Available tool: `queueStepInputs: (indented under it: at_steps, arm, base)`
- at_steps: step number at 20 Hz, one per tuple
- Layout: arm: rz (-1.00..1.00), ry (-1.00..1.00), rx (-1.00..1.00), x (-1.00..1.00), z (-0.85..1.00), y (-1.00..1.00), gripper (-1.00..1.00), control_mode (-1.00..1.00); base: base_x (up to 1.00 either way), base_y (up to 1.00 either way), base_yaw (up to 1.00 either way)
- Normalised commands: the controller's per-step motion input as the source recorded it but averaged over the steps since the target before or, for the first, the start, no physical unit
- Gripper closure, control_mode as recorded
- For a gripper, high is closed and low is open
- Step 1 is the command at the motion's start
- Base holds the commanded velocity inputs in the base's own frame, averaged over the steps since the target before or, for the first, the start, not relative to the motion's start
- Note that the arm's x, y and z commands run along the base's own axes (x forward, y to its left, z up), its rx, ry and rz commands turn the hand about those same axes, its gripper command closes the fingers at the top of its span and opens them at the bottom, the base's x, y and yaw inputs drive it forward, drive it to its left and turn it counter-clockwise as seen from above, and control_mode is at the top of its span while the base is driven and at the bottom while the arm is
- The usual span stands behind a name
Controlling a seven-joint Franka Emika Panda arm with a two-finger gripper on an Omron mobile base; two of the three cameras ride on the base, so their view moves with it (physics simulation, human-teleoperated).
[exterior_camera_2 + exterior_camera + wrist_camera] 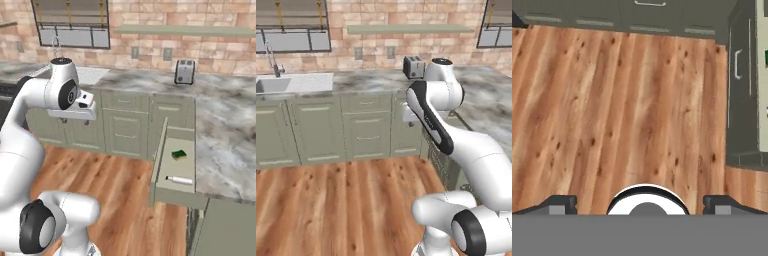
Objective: Restock the sink supplies by placing the sponge and soap dispenser on the counter and next to the sink. Make sure the soap dispenser is upright.
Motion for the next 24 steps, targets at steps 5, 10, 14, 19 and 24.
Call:
queueStepInputs:
  at_steps: [5,10,14,19,24]
  arm:
    - [0.00,0.00,0.00,0.00,0.00,0.00,-1.00,1.00]
    - [0.00,0.00,0.00,0.00,0.00,0.00,-1.00,1.00]
    - [0.00,0.00,0.00,0.00,0.00,0.00,-1.00,1.00]
    - [0.00,0.00,0.00,0.00,0.00,0.00,-1.00,1.00]
    - [0.00,0.00,0.00,0.00,0.00,0.00,-1.00,1.00]
  base:
    - [0.28,0.39,-0.54]
    - [0.37,0.55,-0.55]
    - [0.49,0.86,-0.55]
    - [0.54,0.81,-0.46]
    - [0.52,0.63,-0.48]
